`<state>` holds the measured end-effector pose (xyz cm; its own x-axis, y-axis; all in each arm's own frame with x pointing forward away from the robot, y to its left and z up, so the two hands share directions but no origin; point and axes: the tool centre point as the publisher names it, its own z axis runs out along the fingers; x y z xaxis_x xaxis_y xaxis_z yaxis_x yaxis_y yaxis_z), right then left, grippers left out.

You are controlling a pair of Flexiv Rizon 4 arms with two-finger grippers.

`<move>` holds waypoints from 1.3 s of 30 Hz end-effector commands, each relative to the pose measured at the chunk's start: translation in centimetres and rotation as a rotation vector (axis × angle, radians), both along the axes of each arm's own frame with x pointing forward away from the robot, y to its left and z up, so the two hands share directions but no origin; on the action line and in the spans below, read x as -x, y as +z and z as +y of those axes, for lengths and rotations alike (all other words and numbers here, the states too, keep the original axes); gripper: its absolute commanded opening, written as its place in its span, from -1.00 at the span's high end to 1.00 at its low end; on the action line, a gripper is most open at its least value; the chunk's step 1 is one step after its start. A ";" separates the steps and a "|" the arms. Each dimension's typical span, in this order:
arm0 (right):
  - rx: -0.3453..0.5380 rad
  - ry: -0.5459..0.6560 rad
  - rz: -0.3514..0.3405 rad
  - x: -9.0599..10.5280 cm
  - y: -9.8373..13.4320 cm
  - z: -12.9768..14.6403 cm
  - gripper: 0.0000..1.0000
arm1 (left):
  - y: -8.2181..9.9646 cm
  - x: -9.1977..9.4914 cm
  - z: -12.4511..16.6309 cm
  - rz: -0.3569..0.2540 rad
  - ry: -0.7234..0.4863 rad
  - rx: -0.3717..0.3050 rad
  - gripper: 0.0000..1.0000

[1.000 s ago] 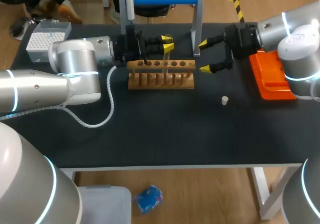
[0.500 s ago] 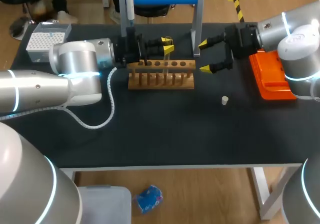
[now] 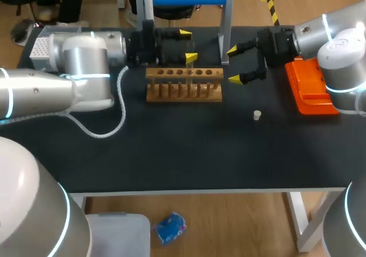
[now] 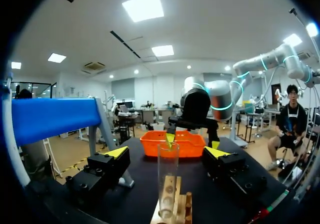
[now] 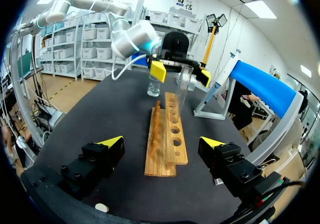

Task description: Invert the test tube, pick up the pipette, mount the tip to pipette, aspirate from beaker and dispense into the tube, eject the tip, return the pipette, and cap with the stopper.

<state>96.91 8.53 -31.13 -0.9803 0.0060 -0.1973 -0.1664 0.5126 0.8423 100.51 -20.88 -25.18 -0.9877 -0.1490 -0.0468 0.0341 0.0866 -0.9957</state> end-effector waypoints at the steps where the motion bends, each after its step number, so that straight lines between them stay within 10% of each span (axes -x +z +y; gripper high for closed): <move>1: 0.001 0.000 0.000 0.0 0.0 0.0 -1.00 | 3.7 1.3 2.0 0.015 0.005 -0.195 -1.00; 8: 0.001 0.000 0.000 0.0 0.0 0.0 -1.00 | 7.0 3.1 6.2 -0.006 0.061 -0.384 -1.00; 24: 0.001 0.000 0.000 0.0 0.0 0.0 -1.00 | 5.7 3.2 5.8 -0.019 0.013 -0.421 -1.00; 34: 0.001 0.000 0.000 0.0 0.0 0.0 -1.00 | 6.2 3.4 23.7 0.098 0.472 -0.377 -1.00; 39: 0.001 0.000 0.000 0.0 0.0 0.0 -1.00 | 6.2 3.4 23.7 0.098 0.472 -0.377 -1.00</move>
